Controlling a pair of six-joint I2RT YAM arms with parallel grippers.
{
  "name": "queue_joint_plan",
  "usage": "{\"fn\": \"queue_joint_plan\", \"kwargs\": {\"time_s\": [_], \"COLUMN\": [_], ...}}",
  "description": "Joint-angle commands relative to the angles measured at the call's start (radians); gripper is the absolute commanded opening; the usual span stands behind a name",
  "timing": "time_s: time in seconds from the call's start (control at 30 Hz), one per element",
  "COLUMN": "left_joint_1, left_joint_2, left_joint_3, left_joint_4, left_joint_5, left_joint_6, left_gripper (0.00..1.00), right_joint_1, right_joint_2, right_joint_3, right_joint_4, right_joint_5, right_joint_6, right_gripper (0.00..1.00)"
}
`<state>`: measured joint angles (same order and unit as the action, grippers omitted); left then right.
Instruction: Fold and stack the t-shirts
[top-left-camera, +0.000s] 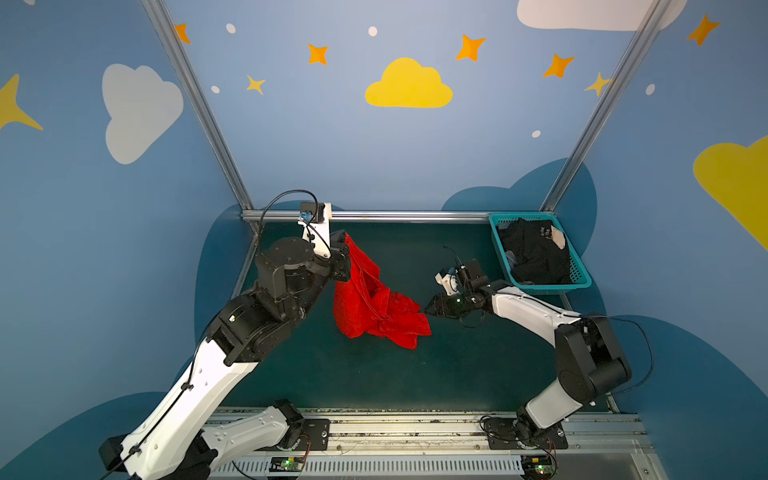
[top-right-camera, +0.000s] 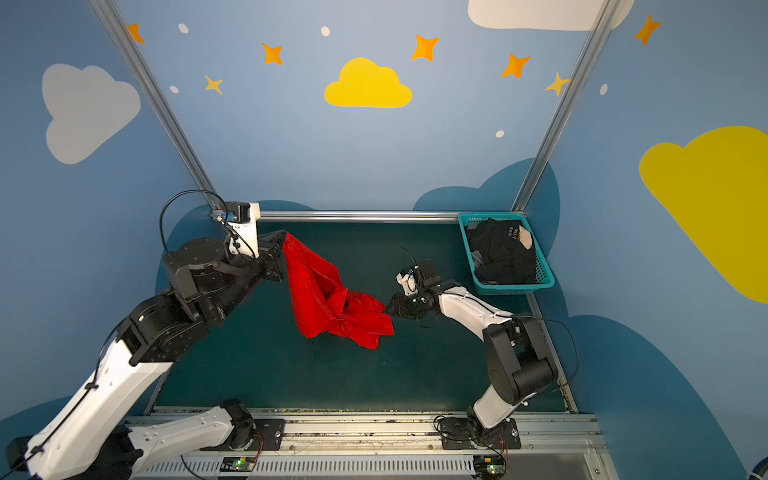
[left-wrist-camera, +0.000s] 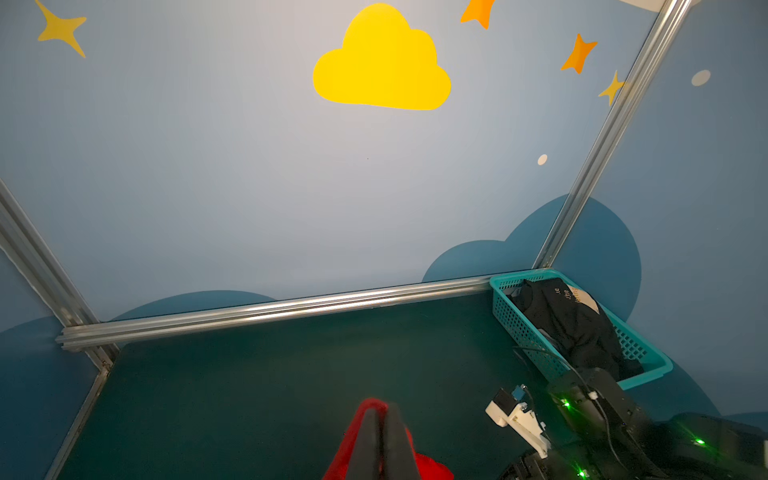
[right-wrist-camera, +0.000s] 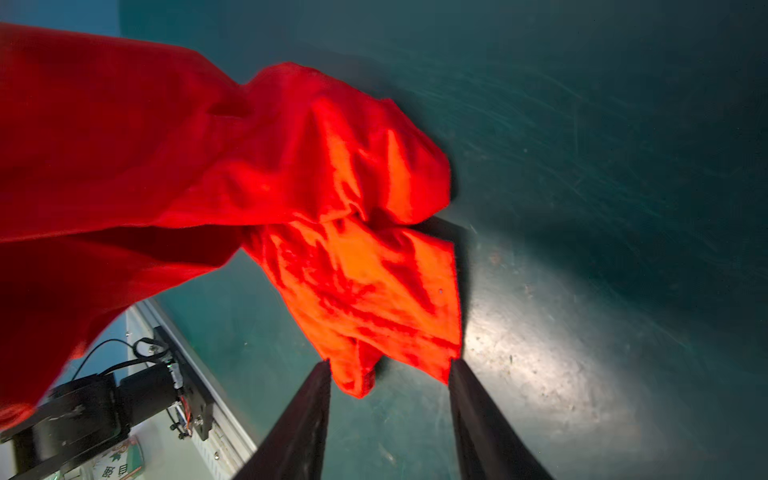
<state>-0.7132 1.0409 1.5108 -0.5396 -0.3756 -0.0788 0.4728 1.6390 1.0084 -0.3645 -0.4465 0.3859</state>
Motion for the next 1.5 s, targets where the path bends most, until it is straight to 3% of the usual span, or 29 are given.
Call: {"fn": "queue_joint_plan", "kwargs": {"time_s": [0.0,0.17,0.47,0.67,1.13,1.3,1.37,1.47], "left_joint_1": [0.004,0.003,0.025,0.062,0.095,0.1,0.101,0.104], "left_joint_2": [-0.048,-0.062,-0.089,-0.116,-0.14,-0.137,-0.138,-0.14], "left_joint_3": [0.023,-0.003,-0.116,-0.124,-0.135,-0.134,-0.136,-0.142], "left_joint_4": [0.072,0.068,0.065,0.055,0.052,0.045,0.046,0.046], "left_joint_5": [0.006,0.013,-0.098,-0.102,-0.1,-0.102,-0.101,-0.101], "left_joint_6": [0.031,0.044,0.051,0.05,0.062,0.063,0.062,0.06], "left_gripper": [0.05,0.05,0.05,0.05,0.05,0.05,0.05,0.05], "right_joint_1": [0.003,0.039,0.066,0.14,0.176,0.187,0.193,0.193], "right_joint_2": [0.054,0.072,0.209,0.195,0.24,0.246,0.244,0.234], "right_joint_3": [0.004,0.048,0.147,0.148,0.144,0.151,0.148,0.146], "right_joint_4": [-0.001,0.011,-0.048,-0.099,-0.205,-0.224,-0.23,-0.228], "right_joint_5": [0.018,0.023,-0.004,0.115,0.311,0.294,0.299,0.283], "right_joint_6": [-0.008,-0.02,-0.049,-0.071,-0.093,-0.102,-0.106,-0.108], "right_gripper": [0.49,0.5,0.5,0.54,0.62,0.46,0.31,0.0]}}
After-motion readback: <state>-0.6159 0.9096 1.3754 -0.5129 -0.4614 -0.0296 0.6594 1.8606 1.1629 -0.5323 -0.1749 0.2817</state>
